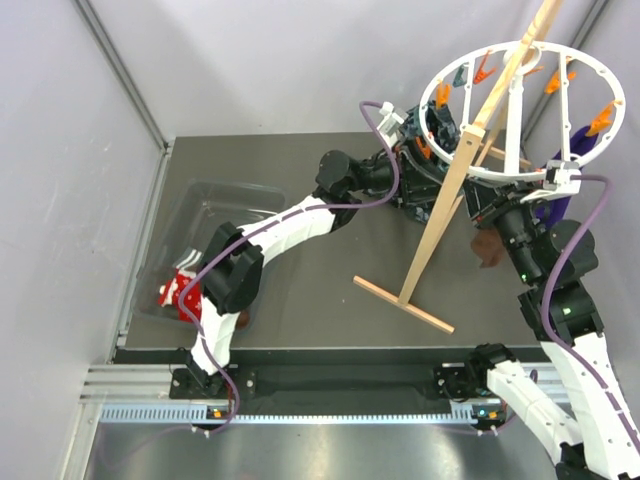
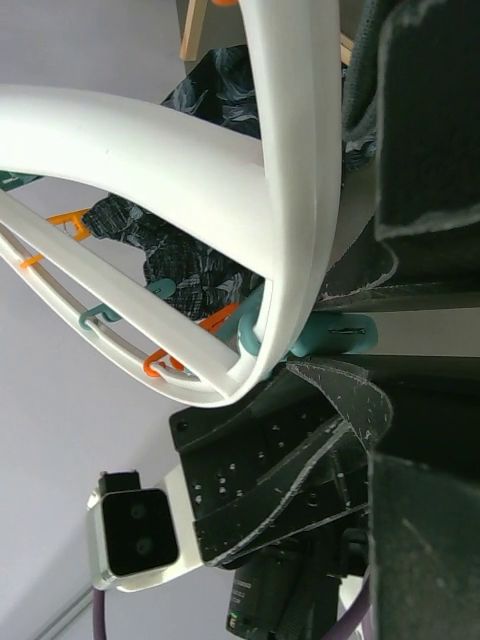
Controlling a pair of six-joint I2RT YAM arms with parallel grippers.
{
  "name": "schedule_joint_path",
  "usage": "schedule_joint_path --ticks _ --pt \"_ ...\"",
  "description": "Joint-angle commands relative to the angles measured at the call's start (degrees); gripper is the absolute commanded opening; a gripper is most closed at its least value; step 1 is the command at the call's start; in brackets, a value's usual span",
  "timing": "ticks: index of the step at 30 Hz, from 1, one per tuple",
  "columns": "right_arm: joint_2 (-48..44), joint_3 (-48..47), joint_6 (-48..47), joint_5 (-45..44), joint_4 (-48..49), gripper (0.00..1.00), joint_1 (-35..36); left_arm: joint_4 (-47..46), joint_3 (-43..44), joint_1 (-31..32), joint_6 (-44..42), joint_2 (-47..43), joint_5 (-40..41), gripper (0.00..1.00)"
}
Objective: Clip the socks to the hanger
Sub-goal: Open the clamp at the hanger.
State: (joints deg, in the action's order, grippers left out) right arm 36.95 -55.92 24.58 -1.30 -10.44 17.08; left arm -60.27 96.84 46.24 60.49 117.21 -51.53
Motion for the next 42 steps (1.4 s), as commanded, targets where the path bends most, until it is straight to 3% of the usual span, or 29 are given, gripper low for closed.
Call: schedule_joint_path --ticks 1,15,21,26,28,30,35,37,42 --pt "-0.6 -1.6 0.0 1.0 0.5 0.0 0.3 0.7 5.2 0.8 -0.6 0.8 1.3 0.42" --pt "-1.0 -2.1 0.4 1.0 0.3 0.0 0.4 1.5 8.5 2.6 -0.8 3.0 0.4 0.4" --pt "-1.8 -1.8 0.7 0.9 0.0 0.0 0.4 4.5 10.6 3.4 -2.2 3.4 0.3 0.17" --pt "-2.0 -2.8 1.5 1.0 -1.3 0.01 0.3 6.4 9.7 3.9 -4.7 2.6 0.3 0.04" --pt "-1.6 -3.7 1.9 -0.8 -3.3 0.08 0.3 7.1 8.7 3.9 -6.6 1.3 1.6 0.0" --pt "-0.6 -5.6 2.5 -2.6 -7.0 0.27 0.3 10.2 5.7 4.2 -9.8 -0.5 3.3 0.0" --pt "0.7 -9.4 3.0 -4.5 -13.1 0.52 0.3 25.7 0.0 6.8 -31.2 -8.3 15.9 0.0" --pt "1.2 -10.5 3.1 -5.5 -14.9 0.56 0.3 32.0 -0.6 8.1 -39.9 -10.8 20.0 0.0" --pt "3.8 -16.1 2.2 -6.5 -22.0 0.58 0.3 33.5 -4.8 10.7 -48.2 -14.1 31.5 0.0"
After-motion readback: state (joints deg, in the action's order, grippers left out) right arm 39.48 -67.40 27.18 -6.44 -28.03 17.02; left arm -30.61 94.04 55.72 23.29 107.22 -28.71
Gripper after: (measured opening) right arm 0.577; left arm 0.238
